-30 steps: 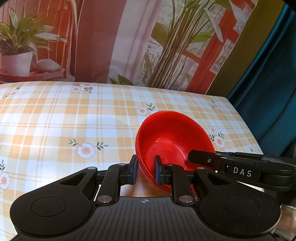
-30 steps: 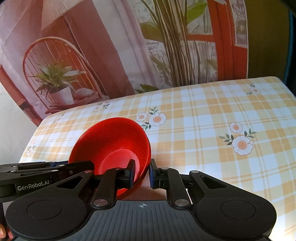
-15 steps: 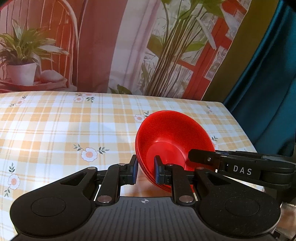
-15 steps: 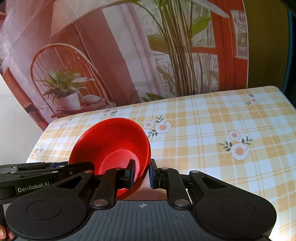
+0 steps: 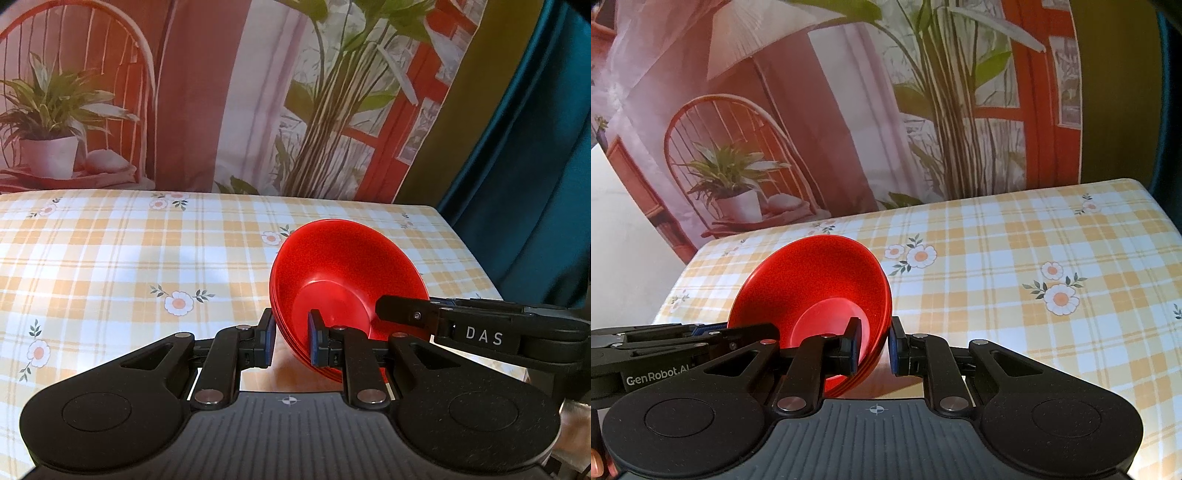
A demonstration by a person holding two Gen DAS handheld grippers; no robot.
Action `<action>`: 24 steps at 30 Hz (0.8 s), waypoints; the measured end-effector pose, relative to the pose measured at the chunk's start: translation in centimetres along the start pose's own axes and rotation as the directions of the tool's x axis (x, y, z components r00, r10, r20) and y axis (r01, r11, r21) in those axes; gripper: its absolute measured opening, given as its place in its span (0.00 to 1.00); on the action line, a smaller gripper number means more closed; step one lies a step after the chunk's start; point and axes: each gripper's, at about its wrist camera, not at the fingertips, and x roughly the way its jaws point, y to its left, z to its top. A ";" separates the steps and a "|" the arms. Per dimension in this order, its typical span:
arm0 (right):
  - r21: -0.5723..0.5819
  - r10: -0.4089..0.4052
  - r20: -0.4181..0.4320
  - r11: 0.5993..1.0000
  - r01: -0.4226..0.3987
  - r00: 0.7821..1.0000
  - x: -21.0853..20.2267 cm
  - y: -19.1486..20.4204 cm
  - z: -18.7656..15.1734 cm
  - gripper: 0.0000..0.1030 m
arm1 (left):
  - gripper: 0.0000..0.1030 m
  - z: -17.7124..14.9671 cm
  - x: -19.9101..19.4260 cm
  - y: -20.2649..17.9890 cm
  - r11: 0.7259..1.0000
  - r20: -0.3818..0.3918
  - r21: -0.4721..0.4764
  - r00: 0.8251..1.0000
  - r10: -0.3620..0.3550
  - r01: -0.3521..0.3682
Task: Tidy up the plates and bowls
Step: 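Lift the three-bowl stack with both grippers and carry it toward the green plates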
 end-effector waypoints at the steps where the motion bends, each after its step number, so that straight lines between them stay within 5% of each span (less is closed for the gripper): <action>1: 0.000 0.000 0.001 1.000 0.000 1.000 -0.2 0.0 0.0 0.14 | 0.19 0.0 -0.2 -0.1 1.000 0.001 0.002 1.000 0.000 0.000; 24: -0.007 -0.002 0.019 1.000 0.002 1.000 -4.2 -0.4 -2.5 0.13 | 0.20 -2.7 -2.9 -2.2 1.000 0.006 0.021 1.000 -0.017 0.016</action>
